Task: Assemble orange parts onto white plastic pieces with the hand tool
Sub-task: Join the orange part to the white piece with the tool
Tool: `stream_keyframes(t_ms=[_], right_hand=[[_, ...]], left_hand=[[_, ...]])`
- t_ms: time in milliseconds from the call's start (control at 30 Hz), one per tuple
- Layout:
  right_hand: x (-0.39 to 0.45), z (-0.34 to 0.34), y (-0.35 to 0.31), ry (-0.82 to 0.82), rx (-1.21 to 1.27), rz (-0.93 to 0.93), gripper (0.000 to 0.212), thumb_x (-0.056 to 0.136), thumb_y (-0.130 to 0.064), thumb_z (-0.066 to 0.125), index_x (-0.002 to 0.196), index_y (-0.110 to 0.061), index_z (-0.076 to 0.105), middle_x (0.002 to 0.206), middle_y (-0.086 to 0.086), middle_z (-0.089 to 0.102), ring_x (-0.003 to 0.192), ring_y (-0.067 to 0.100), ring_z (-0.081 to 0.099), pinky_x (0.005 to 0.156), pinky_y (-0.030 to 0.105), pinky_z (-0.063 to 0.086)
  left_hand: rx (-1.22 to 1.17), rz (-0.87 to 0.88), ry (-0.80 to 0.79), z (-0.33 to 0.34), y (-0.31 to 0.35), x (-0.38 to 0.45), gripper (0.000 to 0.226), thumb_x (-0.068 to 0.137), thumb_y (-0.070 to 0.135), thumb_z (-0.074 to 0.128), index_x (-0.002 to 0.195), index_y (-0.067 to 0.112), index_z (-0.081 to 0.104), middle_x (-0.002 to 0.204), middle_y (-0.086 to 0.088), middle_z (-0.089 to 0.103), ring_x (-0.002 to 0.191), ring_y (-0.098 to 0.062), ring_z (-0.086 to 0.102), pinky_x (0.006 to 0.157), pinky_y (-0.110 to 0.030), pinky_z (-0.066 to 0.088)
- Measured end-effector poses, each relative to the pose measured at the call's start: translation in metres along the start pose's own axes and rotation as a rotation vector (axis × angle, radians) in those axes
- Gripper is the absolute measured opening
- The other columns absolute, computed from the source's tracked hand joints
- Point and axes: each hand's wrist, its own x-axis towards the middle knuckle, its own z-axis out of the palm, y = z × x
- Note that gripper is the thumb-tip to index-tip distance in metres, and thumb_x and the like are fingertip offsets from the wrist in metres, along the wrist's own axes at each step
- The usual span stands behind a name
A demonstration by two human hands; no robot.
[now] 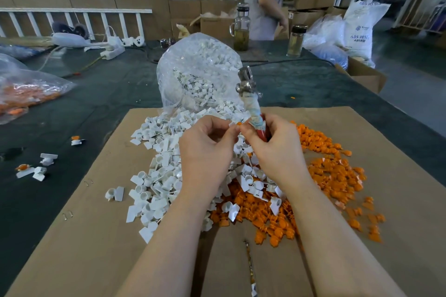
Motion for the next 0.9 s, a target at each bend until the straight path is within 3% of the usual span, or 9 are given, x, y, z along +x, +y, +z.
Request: stream_keyframes(t_ms=[133, 267, 333, 433, 500, 600, 733, 900], right_hand=[[0.001, 0.0, 0.0, -0.003, 0.018, 0.011, 0.01, 0.09, -0.026, 0.068, 0.084, -0.021, 0.062, 0.058, -0.03, 0.055, 0.056, -0.005, 0.053, 0.051, 0.011, 0.039], [0.001, 0.001, 0.001, -0.02, 0.052, 0.063, 0.014, 0.09, -0.03, 0.067, 0.081, -0.02, 0.064, 0.061, -0.012, 0.058, 0.058, 0.002, 0.055, 0.056, 0.024, 0.047], [0.001, 0.0, 0.001, -0.056, 0.08, 0.08, 0.009, 0.09, -0.029, 0.068, 0.083, -0.023, 0.065, 0.065, -0.012, 0.06, 0.063, 0.0, 0.058, 0.06, 0.022, 0.05], [0.002, -0.01, 0.002, -0.175, 0.12, 0.108, 0.005, 0.089, -0.026, 0.068, 0.087, -0.028, 0.065, 0.071, -0.015, 0.065, 0.067, -0.001, 0.059, 0.062, 0.015, 0.048], [0.004, -0.018, 0.005, -0.273, 0.102, 0.154, 0.004, 0.089, -0.025, 0.068, 0.089, -0.026, 0.064, 0.078, -0.009, 0.065, 0.07, 0.005, 0.06, 0.065, 0.019, 0.048], [0.004, -0.026, 0.008, -0.422, 0.052, 0.202, 0.008, 0.09, -0.023, 0.067, 0.097, -0.019, 0.064, 0.086, -0.008, 0.064, 0.074, 0.001, 0.061, 0.066, 0.016, 0.045], [0.003, -0.031, 0.004, -0.54, -0.027, 0.218, 0.018, 0.089, -0.024, 0.068, 0.106, -0.02, 0.063, 0.097, -0.006, 0.068, 0.088, 0.007, 0.065, 0.083, 0.029, 0.052], [0.0, -0.032, -0.002, -0.618, -0.076, 0.222, 0.031, 0.089, -0.027, 0.069, 0.117, -0.018, 0.06, 0.108, -0.002, 0.068, 0.097, 0.014, 0.065, 0.092, 0.041, 0.051]], left_hand=[[-0.007, 0.019, 0.005, 0.0, -0.001, 0.0, 0.019, 0.082, 0.021, 0.081, 0.073, 0.03, 0.066, 0.07, 0.01, 0.072, 0.066, -0.005, 0.067, 0.057, -0.011, 0.049], [0.018, 0.039, 0.009, 0.0, -0.003, 0.0, 0.02, 0.082, 0.021, 0.08, 0.073, 0.031, 0.065, 0.07, 0.008, 0.072, 0.068, -0.007, 0.069, 0.06, -0.014, 0.052], [0.007, 0.027, 0.003, 0.0, -0.003, 0.0, 0.019, 0.083, 0.021, 0.079, 0.074, 0.03, 0.065, 0.071, 0.007, 0.072, 0.07, -0.009, 0.07, 0.064, -0.021, 0.056], [-0.102, -0.021, -0.004, -0.005, -0.002, 0.003, 0.014, 0.085, 0.015, 0.076, 0.077, 0.023, 0.067, 0.07, 0.004, 0.074, 0.07, -0.013, 0.073, 0.069, -0.029, 0.059], [-0.214, -0.051, 0.001, -0.009, -0.002, 0.007, 0.012, 0.086, 0.009, 0.074, 0.079, 0.016, 0.068, 0.068, 0.003, 0.074, 0.067, -0.012, 0.072, 0.067, -0.024, 0.058], [-0.341, -0.07, 0.014, -0.014, -0.001, 0.011, 0.013, 0.086, 0.004, 0.072, 0.077, 0.013, 0.067, 0.063, 0.004, 0.071, 0.062, -0.011, 0.07, 0.063, -0.018, 0.055], [-0.424, -0.064, 0.016, -0.018, -0.002, 0.014, 0.011, 0.087, 0.001, 0.07, 0.081, 0.009, 0.066, 0.064, 0.005, 0.07, 0.062, -0.01, 0.069, 0.064, -0.017, 0.054], [-0.418, -0.057, 0.004, -0.019, -0.002, 0.015, 0.012, 0.087, 0.002, 0.07, 0.081, 0.012, 0.067, 0.065, 0.007, 0.069, 0.064, -0.011, 0.07, 0.065, -0.018, 0.055]])
